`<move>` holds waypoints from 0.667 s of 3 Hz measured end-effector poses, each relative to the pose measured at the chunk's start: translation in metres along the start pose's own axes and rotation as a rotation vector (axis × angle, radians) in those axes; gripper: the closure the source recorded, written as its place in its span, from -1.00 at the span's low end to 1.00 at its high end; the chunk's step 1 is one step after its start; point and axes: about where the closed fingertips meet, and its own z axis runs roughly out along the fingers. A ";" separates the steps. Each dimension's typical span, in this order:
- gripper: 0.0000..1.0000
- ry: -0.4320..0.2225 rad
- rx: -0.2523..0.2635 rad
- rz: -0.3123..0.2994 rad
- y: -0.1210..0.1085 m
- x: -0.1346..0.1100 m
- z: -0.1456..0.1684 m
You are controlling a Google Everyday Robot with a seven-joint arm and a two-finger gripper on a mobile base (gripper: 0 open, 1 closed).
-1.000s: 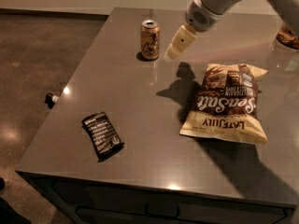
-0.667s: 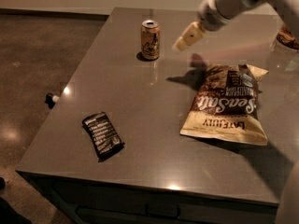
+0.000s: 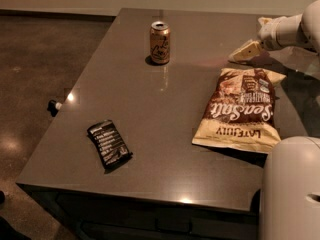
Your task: Move orange can near rxbar chocolate
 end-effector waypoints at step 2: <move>-1.00 -0.044 0.011 0.007 -0.003 -0.016 -0.013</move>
Offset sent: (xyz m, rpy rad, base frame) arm -0.0311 0.0211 0.0576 0.0890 -0.1030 0.0149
